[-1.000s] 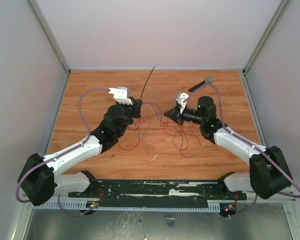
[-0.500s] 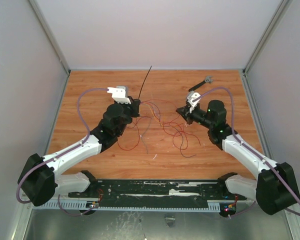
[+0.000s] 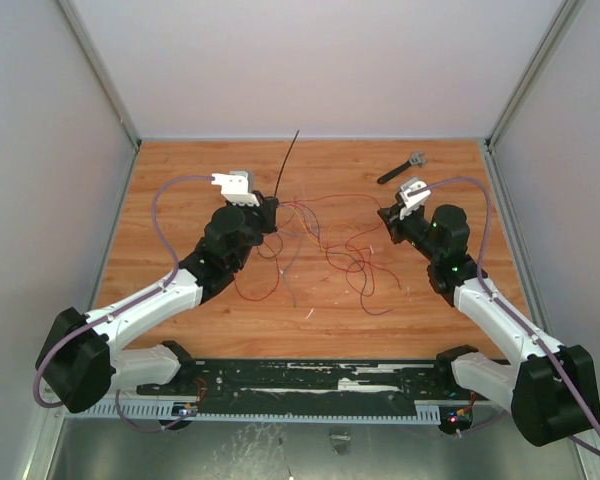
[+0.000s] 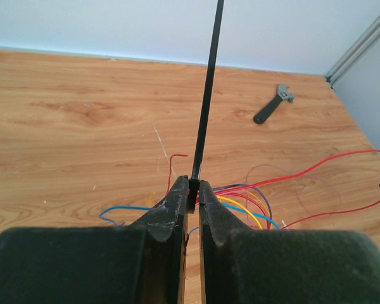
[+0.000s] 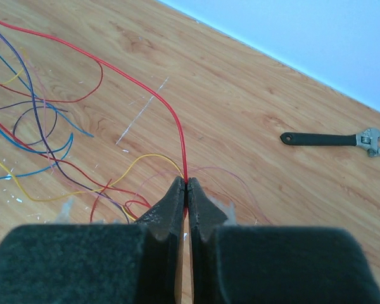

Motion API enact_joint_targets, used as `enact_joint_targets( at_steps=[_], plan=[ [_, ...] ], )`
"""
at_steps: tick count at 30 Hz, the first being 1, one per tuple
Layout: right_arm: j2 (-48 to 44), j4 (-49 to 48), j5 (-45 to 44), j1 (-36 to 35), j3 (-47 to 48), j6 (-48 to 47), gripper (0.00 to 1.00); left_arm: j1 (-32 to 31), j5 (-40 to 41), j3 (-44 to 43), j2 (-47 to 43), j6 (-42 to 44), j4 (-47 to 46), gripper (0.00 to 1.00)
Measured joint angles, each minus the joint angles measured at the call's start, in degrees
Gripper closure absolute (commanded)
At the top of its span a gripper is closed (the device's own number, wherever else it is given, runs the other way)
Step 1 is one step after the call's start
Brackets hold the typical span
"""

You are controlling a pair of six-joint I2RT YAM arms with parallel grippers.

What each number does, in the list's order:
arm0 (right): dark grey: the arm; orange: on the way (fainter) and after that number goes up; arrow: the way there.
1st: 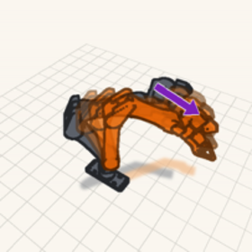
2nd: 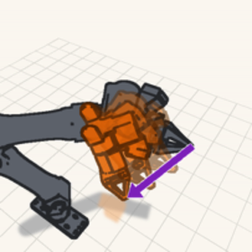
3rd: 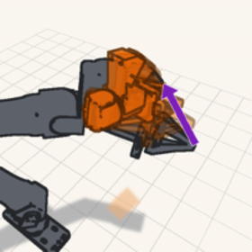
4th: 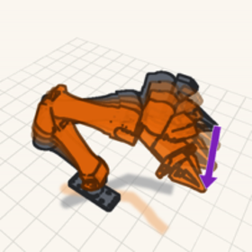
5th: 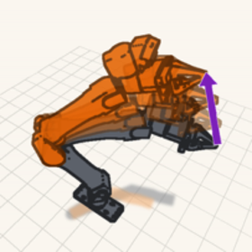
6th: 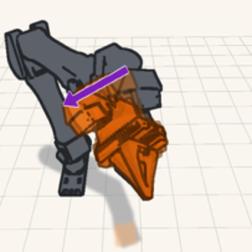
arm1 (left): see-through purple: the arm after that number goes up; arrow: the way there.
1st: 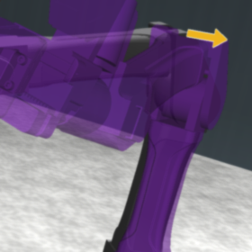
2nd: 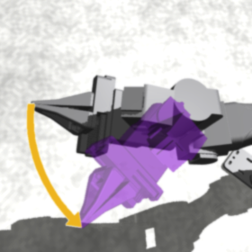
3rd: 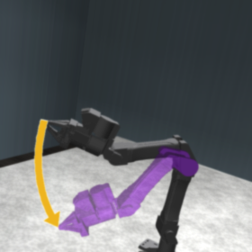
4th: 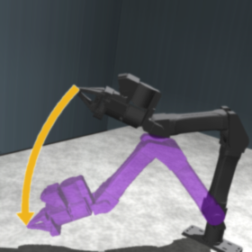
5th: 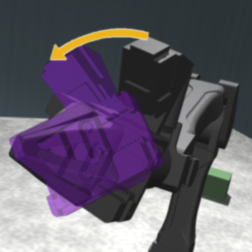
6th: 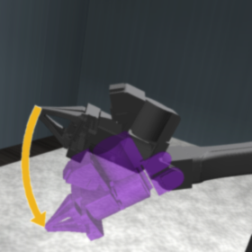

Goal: Zip-tie the wires
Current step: Tie the cable at the center of the board.

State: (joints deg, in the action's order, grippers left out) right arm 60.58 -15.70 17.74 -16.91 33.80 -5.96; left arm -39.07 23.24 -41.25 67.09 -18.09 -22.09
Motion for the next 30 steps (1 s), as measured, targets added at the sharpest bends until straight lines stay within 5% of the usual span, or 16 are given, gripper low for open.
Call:
enact_joint_targets(
  at_steps=[21, 26, 30],
  plan=[
    [-1.1, 0.5, -4.1, 4.3, -1.0, 4.2, 0.99, 0.4, -0.2, 0.0, 0.0, -0.3, 1.2, 1.00],
    [-0.8, 0.7, -0.4, 4.3, -1.0, 4.1, 0.61, 0.4, -0.4, 0.0, 0.0, -0.3, 1.3, 1.00],
    [0.7, 1.5, 1.8, 4.3, -0.9, 4.4, 0.54, 0.4, -0.4, 0.0, 0.0, -0.3, 1.7, 1.00]
  ],
)
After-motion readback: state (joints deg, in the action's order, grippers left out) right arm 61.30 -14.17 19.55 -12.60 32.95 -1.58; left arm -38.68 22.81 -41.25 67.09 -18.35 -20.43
